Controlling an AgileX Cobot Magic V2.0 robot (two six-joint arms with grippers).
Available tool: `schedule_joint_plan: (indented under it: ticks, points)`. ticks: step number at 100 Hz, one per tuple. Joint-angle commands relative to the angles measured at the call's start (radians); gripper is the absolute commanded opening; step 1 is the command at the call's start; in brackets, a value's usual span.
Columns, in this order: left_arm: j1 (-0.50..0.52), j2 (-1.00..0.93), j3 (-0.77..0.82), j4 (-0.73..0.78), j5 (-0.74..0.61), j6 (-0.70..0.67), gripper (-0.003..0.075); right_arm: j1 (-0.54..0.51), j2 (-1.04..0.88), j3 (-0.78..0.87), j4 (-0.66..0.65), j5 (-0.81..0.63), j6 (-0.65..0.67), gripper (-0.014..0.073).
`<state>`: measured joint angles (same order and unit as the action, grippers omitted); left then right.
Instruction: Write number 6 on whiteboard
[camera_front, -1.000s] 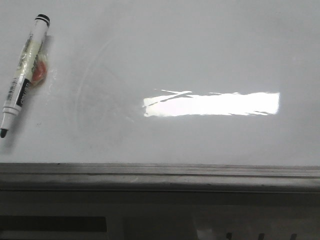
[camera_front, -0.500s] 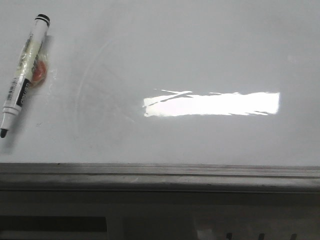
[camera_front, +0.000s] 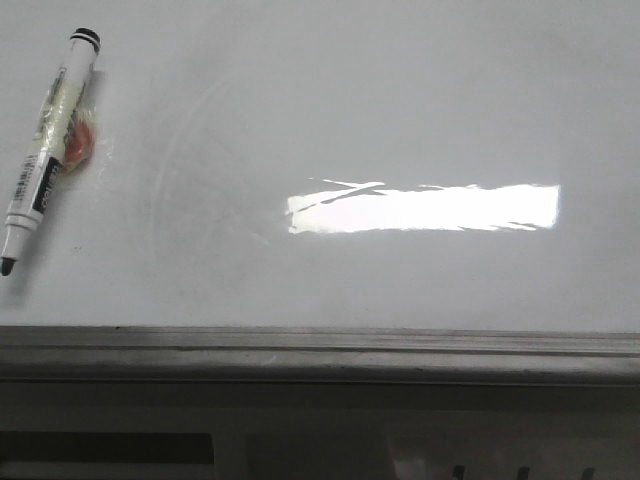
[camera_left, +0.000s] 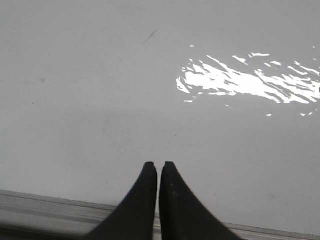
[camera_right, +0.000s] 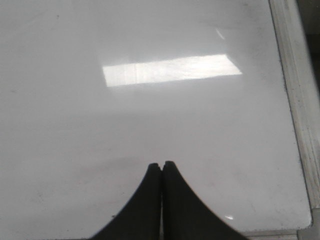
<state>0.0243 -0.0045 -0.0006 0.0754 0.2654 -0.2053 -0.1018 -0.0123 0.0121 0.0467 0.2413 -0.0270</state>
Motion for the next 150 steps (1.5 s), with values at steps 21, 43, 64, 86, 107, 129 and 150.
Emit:
schedule_joint_plan:
  ticks: [21,43,64,86,107,129,150]
  points:
    - [0.001,-0.029,0.014,0.008,-0.128,-0.001,-0.002,-0.003,-0.013,0.014,0.128,-0.046,0.001,-0.0063]
    - [-0.001,0.033,-0.085,-0.028,-0.09,-0.001,-0.002,0.003,0.03,-0.017,0.151,-0.043,0.001,-0.0064]
    - [-0.033,0.161,-0.25,-0.033,-0.002,0.174,-0.002,0.003,0.163,-0.117,0.145,-0.01,0.001,-0.0064]
    - [-0.033,0.241,-0.309,-0.038,-0.018,0.215,-0.002,0.003,0.309,-0.2,0.145,-0.015,0.001,-0.0064]
    - [-0.033,0.242,-0.307,-0.062,-0.019,0.215,0.0058,0.013,0.327,-0.2,0.145,-0.063,0.001,-0.0064]
    - [-0.033,0.242,-0.279,-0.108,-0.096,0.215,0.0257,0.02,0.327,-0.2,0.145,-0.114,0.001,-0.0064]
    - [-0.033,0.246,-0.24,-0.15,-0.273,0.215,0.0337,0.02,0.327,-0.2,0.145,-0.137,0.001,-0.0064]
